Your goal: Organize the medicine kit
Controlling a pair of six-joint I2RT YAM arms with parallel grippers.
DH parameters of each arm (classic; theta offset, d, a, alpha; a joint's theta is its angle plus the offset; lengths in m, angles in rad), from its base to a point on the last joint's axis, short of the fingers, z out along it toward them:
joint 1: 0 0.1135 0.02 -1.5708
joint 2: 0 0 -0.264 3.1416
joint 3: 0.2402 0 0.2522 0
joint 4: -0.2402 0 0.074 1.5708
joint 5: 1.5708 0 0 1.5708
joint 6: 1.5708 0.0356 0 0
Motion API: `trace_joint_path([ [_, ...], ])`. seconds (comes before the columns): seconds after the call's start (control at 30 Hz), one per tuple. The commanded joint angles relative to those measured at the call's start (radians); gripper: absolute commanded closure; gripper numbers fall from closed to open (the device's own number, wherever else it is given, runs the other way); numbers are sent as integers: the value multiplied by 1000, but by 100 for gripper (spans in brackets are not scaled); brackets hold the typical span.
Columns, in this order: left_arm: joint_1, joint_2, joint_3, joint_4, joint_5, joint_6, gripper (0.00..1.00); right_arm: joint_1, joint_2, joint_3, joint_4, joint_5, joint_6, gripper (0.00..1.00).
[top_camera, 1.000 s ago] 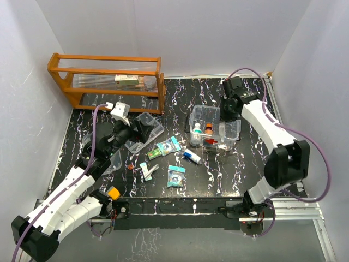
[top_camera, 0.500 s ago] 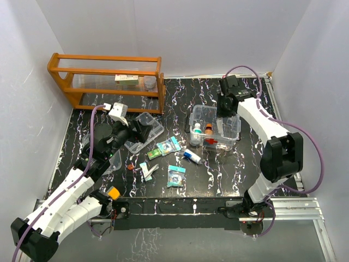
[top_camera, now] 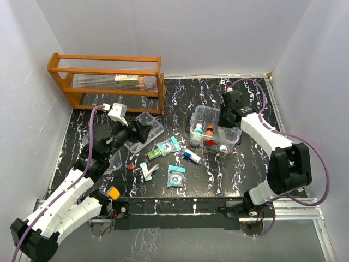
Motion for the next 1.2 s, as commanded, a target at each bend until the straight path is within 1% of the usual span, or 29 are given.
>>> trace_joint_path([
  [0.0,-2,-21,-8,8,-8,-7,29,-2,-54,-75,153,-13,33,89],
  [0.2,-2,-21,-9,8,-11,-6,29,-1,-62,-177,311,-55,86,89],
  [0.5,-2,-16,-12,9,-12,-8,28,0,-98,-288,450,-69,248,88],
  [0.7,-2,-15,-13,12,-12,-8,28,-1,-127,-381,500,24,394,78],
  [0.8,-2,-14,-12,10,-12,-8,28,-2,-132,-421,543,25,462,76],
  [0.97,-2,-17,-14,11,-18,-8,28,-2,-141,-433,545,-3,590,77],
  [1.17,-2,-15,-16,11,-17,-9,28,-3,-154,-420,468,50,644,81],
])
